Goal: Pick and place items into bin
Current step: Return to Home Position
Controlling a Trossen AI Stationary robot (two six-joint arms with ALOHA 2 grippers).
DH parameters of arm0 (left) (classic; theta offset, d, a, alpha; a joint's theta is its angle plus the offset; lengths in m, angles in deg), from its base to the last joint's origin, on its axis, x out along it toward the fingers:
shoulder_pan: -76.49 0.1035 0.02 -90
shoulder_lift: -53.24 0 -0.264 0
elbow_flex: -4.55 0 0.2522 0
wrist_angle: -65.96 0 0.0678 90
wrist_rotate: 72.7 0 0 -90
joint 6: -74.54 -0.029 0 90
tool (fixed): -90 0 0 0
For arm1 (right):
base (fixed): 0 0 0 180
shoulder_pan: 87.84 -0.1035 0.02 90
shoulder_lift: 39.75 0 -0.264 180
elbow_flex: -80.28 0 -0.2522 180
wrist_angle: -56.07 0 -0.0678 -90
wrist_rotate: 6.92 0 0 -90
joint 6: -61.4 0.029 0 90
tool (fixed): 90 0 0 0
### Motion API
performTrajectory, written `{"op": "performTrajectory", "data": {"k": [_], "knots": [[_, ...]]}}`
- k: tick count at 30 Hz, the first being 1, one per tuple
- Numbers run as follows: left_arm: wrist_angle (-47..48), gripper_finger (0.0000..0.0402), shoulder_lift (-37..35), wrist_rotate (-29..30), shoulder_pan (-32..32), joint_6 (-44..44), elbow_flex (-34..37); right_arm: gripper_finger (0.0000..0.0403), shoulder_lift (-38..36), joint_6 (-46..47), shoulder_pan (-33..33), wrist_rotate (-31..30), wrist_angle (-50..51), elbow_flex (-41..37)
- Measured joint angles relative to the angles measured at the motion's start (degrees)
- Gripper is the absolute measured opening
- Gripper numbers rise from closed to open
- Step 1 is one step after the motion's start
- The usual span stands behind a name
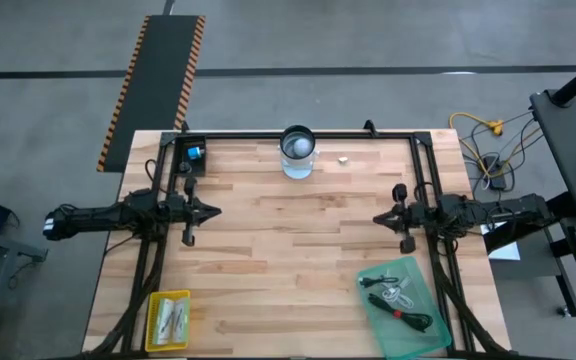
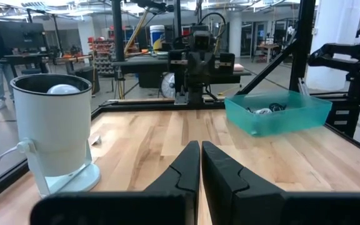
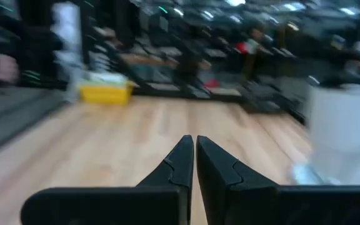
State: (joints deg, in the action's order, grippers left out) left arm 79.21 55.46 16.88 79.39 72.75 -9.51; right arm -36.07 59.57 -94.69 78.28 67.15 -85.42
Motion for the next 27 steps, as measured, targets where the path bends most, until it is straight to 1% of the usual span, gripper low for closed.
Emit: {"op": "performTrajectory", "data": {"k": [1, 4, 9, 13, 27], "knots": [[0.0, 0.0, 0.0, -0.01, 0.0, 0.01, 0.0, 0.0008, -1.04, -0.25, -0.02, 1.6, 0.02, 0.0], [0.01, 0.0, 0.15, -0.03, -0.02, 0.07, 0.0, 0.0008, -3.69, -1.01, 0.14, 1.05, 1.6, 0.04], [0.0, 0.0, 0.44, -0.03, -0.02, 1.06, 0.0, 0.0009, -3.18, -1.3, 0.13, -0.53, 1.29, 0.07], [0.01, 0.0, 0.78, -0.03, 0.0, 1.41, 0.0, 0.0009, -3.13, -0.3, 0.13, -0.2, 1.41, 0.07], [-0.55, 0.0, 1.08, -0.04, -0.02, 1.41, 0.0, 0.0009, -2.81, -1.78, 0.13, -0.13, 1.42, 0.05]]}}
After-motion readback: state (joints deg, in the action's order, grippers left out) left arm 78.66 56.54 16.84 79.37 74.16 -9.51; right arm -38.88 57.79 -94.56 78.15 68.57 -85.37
